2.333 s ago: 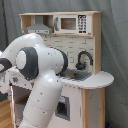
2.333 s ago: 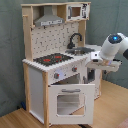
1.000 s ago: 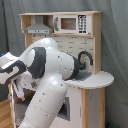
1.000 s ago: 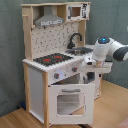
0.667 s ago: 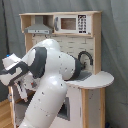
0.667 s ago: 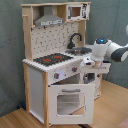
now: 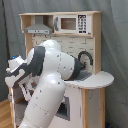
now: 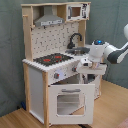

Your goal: Play with the kitchen

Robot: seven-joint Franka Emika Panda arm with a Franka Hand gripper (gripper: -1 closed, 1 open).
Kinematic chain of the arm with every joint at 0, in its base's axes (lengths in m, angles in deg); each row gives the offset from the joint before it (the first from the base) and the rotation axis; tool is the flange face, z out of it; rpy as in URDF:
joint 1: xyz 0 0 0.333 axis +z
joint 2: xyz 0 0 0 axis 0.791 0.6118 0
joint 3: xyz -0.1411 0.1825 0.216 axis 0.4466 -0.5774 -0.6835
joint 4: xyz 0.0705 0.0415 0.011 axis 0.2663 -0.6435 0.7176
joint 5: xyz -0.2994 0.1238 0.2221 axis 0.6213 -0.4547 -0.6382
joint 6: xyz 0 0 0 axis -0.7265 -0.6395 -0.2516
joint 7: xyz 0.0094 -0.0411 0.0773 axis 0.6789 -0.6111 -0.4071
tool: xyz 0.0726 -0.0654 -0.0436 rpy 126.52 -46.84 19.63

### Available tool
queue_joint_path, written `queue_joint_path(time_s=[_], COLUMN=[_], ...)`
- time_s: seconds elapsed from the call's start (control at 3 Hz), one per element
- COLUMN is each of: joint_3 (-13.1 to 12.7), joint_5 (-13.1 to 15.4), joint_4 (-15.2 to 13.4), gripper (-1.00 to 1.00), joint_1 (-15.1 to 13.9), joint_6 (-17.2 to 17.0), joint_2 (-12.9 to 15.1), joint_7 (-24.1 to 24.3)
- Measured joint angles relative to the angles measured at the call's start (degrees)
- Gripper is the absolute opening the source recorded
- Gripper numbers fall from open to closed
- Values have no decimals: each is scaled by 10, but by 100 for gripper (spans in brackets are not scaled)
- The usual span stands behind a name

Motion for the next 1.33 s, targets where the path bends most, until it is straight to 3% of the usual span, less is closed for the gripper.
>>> queue_joint_path(time_s=[0.33,0.67,1.33], joint_3=[6,34,105], joint_5=[0,0,0], joint_4=[0,0,-4], gripper=[-100,-100,-100], joint_1=[2,19,81], joint_6=[8,53,124], joint_2=[-3,-22,-50], joint_7=[-3,-14,-15])
